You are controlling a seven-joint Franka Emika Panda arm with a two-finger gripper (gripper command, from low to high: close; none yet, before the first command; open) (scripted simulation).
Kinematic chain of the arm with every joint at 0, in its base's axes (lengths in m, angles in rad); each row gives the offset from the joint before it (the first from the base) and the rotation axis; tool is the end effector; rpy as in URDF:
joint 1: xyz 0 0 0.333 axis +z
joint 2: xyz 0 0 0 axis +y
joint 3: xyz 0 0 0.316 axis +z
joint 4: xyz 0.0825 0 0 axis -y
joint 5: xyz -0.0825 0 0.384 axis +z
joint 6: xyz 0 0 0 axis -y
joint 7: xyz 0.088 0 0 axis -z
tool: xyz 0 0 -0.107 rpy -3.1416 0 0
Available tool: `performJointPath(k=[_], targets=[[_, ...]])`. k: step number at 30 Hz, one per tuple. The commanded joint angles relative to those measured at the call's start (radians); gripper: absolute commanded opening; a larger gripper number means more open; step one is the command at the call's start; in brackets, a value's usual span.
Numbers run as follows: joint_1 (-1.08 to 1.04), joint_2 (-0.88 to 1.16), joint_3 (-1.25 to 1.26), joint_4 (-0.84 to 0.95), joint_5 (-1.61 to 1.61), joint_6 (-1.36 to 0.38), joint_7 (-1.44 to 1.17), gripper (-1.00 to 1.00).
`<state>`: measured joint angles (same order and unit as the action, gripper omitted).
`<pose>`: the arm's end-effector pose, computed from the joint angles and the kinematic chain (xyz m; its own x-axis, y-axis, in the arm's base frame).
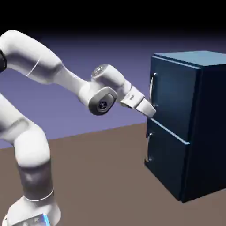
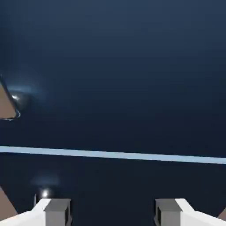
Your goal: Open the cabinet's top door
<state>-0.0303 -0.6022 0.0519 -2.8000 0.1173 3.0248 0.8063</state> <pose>0.3865 0.0002 0.4735 0.4264 -0.7788 0.4601 -0.5259 -0.6273 -0.5744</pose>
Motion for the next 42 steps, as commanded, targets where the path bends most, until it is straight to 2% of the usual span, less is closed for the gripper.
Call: performJointPath(k=[1,42], targets=[[-0.016,-0.012,0.019,0.004,0.044,-0.005,0.024,0.00],[-0.658,-0.501,0.809,0.155,1.827,-0.189,1.016,0.00]])
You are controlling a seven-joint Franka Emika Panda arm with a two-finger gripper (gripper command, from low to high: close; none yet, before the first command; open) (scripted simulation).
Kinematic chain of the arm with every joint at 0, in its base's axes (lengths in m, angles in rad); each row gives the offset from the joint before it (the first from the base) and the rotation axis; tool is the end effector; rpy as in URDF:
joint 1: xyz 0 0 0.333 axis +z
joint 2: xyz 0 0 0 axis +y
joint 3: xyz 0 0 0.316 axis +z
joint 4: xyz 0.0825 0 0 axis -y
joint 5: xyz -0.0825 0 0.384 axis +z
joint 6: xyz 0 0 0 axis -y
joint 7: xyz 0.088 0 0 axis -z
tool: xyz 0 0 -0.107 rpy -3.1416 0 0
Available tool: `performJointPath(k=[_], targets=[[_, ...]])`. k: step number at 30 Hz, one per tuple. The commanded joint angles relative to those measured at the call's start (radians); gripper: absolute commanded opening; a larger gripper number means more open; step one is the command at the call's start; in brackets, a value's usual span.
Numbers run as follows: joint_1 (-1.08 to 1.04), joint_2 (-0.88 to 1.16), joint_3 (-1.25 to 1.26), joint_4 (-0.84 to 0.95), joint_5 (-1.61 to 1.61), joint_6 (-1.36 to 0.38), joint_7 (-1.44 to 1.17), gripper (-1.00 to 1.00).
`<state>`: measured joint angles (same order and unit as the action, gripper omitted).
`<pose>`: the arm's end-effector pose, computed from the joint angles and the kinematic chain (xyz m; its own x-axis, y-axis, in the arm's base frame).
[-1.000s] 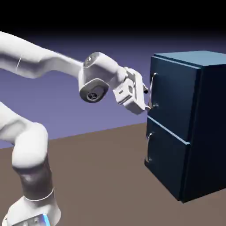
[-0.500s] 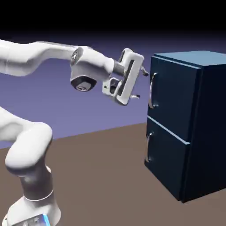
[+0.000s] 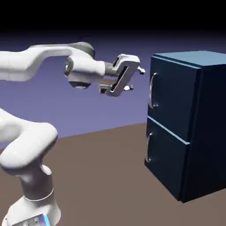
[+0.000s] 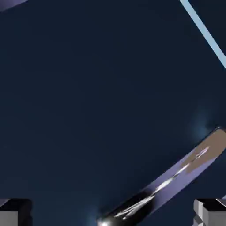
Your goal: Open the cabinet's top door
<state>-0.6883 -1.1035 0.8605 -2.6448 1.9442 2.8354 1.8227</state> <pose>0.3358 0.0589 0.5414 -0.2243 -0.0690 -0.9721 0.0075 0.9973 -0.0725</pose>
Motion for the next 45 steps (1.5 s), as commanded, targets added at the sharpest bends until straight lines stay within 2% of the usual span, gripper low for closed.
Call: performJointPath(k=[1,19,25,26,31,35,41,45], targets=[[-0.016,-0.012,0.019,0.004,0.044,-0.005,0.024,0.00],[-0.298,-0.227,0.366,0.070,0.826,-0.086,0.460,0.00],[-0.478,-0.205,0.431,0.200,0.878,-0.129,0.467,0.00],[-0.478,-0.205,0.431,0.200,0.878,-0.130,0.467,-1.00],[-0.431,-0.094,0.396,0.192,0.943,-0.121,0.293,-1.00],[-0.313,0.031,0.300,0.115,0.959,-0.185,0.120,-1.00],[-0.128,0.051,0.099,-0.091,0.762,-0.419,0.132,-1.00],[-0.080,0.016,-0.017,-0.199,0.615,-0.588,0.177,-1.00]])
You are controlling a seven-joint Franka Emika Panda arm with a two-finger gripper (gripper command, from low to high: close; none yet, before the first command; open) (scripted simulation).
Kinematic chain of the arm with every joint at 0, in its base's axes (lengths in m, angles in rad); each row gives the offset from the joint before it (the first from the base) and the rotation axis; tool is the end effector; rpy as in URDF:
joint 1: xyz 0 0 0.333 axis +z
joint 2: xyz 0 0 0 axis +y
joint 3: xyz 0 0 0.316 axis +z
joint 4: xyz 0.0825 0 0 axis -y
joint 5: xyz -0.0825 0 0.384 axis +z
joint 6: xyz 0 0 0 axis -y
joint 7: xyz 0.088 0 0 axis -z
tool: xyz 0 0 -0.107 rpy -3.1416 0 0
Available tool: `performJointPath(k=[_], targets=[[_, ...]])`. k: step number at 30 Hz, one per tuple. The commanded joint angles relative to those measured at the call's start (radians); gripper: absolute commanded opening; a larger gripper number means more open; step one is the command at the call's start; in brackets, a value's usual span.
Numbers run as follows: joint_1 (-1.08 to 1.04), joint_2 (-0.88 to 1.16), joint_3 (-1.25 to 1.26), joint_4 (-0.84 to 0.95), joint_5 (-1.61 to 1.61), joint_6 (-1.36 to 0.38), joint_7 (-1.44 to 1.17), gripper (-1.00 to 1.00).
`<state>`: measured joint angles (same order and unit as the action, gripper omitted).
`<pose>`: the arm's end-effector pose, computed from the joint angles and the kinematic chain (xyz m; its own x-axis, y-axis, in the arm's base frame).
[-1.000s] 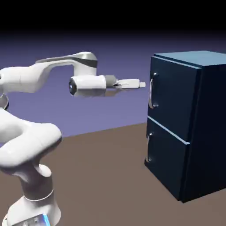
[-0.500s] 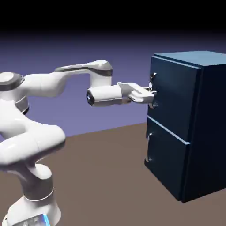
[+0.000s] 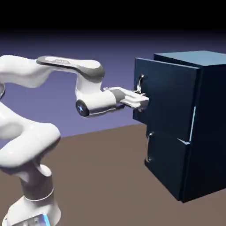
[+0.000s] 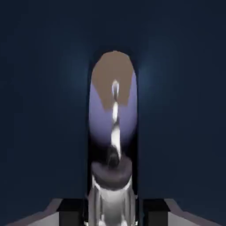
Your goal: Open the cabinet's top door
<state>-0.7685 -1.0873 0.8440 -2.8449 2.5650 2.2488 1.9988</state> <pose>0.3477 0.0271 0.4508 -0.2203 0.6747 -0.7044 -0.2242 0.6678 0.7097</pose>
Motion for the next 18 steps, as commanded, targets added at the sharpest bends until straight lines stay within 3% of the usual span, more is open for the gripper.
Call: performJointPath(k=[1,8,18], targets=[[-0.027,-0.037,0.021,-0.010,-0.009,-0.033,0.040,-1.00],[-0.104,-0.111,-0.071,-0.110,-0.171,-0.317,0.104,-1.00],[-0.266,0.029,-0.352,-0.133,-0.563,-0.748,-0.011,-1.00]])
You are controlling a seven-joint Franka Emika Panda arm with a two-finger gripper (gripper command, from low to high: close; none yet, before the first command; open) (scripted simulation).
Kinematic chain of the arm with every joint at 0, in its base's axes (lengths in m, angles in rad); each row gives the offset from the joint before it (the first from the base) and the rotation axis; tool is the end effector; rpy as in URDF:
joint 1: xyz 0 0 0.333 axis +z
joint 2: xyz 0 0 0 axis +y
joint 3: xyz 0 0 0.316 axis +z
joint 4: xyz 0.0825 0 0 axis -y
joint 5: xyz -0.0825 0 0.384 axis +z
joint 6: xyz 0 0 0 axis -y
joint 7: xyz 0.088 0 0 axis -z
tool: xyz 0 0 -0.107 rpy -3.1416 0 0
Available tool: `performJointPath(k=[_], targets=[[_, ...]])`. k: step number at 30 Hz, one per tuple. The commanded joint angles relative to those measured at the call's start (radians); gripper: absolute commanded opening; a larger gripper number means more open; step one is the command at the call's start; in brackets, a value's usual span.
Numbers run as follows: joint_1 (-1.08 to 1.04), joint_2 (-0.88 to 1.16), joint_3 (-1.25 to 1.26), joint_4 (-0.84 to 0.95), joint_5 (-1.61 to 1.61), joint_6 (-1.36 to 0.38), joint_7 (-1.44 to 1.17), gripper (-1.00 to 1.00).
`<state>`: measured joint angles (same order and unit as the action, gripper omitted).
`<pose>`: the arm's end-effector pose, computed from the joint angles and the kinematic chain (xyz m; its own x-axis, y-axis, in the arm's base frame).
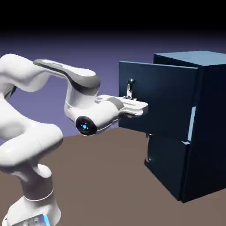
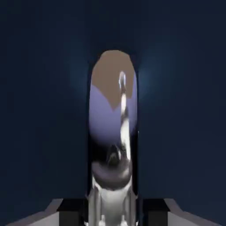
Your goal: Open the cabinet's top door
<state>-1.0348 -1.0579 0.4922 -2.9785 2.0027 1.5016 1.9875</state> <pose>0.2987 -0.0615 0.4509 -0.4503 0.5451 -0.7072 -0.4520 0.5439 0.7070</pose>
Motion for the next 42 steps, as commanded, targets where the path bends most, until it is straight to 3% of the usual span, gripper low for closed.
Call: performJointPath(k=[1,4,27,35,42], targets=[[-0.007,0.026,-0.034,0.007,-0.044,-0.030,-0.021,-1.00],[0.061,0.083,-0.142,0.021,-0.125,-0.009,-0.080,-1.00],[0.885,0.128,-0.680,0.041,-0.258,0.682,-0.185,-1.00],[0.863,0.200,-0.924,0.105,-0.603,0.431,-0.131,-1.00],[0.900,0.376,-1.151,0.273,-0.858,0.127,-0.148,-1.00]])
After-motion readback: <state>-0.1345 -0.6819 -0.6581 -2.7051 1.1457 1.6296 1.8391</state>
